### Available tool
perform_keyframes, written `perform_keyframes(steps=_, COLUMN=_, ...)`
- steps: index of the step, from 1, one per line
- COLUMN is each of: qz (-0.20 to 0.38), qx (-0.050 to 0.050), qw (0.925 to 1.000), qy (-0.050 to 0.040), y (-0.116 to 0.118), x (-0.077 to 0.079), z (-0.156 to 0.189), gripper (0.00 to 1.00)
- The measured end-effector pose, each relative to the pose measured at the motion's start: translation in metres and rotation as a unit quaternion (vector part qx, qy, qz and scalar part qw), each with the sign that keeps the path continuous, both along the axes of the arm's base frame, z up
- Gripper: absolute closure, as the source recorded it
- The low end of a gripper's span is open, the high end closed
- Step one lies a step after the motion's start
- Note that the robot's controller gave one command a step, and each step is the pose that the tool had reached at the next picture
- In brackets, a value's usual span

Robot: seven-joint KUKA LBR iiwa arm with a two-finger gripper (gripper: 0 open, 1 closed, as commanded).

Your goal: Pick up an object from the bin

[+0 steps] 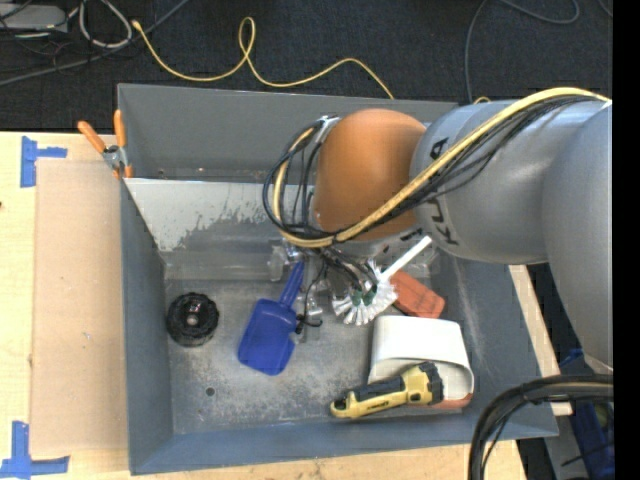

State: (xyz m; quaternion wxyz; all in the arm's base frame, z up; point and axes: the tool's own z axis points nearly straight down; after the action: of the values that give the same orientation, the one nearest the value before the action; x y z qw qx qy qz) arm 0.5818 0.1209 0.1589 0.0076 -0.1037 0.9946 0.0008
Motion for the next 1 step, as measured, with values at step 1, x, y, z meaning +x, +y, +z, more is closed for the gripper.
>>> perform_keyframes(steps=1, qz=0.002, qx=-0.001, qw=1.0000, qy=0.0057, y=-0.0133, x=-0.0080, z=-0.0426, gripper=0.00)
